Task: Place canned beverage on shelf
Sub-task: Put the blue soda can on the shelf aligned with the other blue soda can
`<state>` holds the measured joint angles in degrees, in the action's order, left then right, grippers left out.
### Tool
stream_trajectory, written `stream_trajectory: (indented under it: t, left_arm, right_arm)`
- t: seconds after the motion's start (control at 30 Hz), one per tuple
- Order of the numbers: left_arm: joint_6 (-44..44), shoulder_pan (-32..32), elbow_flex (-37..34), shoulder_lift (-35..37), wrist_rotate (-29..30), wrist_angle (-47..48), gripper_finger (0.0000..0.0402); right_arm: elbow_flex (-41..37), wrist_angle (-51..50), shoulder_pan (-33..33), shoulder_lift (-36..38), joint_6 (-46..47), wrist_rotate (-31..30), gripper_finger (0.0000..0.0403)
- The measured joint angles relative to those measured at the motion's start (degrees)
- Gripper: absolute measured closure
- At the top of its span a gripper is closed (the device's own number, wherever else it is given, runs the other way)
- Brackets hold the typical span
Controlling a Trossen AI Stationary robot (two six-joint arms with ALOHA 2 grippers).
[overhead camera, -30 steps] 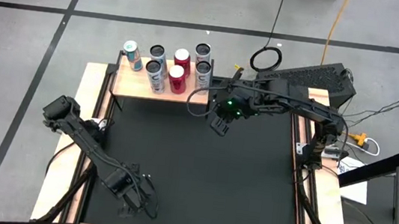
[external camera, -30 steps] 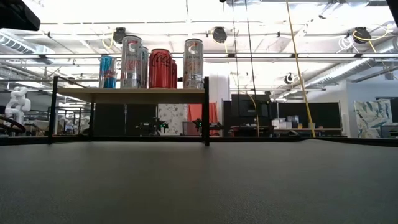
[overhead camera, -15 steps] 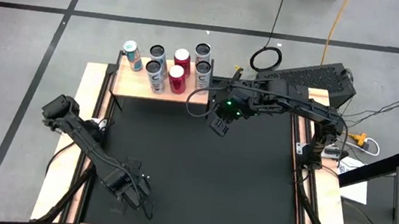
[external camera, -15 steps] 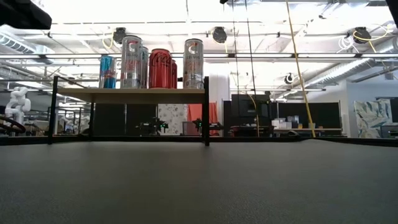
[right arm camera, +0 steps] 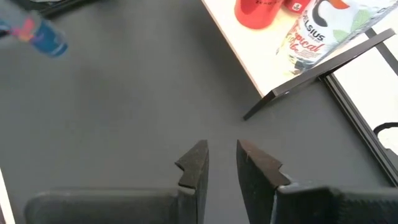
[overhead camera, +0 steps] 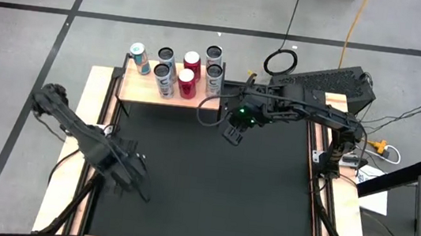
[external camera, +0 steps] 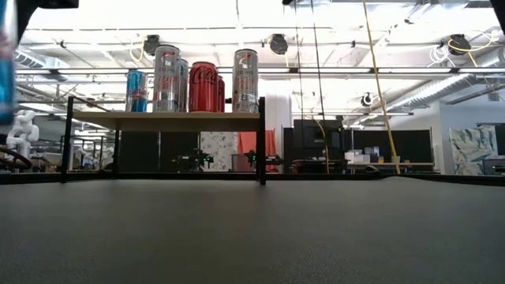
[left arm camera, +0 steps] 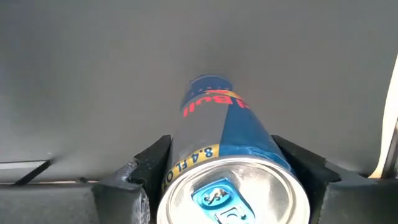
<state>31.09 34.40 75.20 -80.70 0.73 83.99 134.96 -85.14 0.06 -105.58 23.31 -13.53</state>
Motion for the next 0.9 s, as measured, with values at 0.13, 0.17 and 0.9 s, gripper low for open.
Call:
stream_trajectory:
  t: [0.13,0.17,0.9]
  left_arm:
    - [-0.6,-3.1,0.0,6.5,2.3,0.9,0.018]
    - [-1.4,-3.9,0.0,8.1,2.8,1.3,0.018]
    - [-35.4,-26.5,2.6,18.2,7.6,6.0,0.018]
  right_arm:
    - [0.0,0.0,0.9,0.0,0.0,0.0,0.0335]
    - [0.0,0.0,1.2,0.0,0.0,0.0,0.0335]
    - [0.0,3.8,4.2,0.0,1.7,-0.2,0.0335]
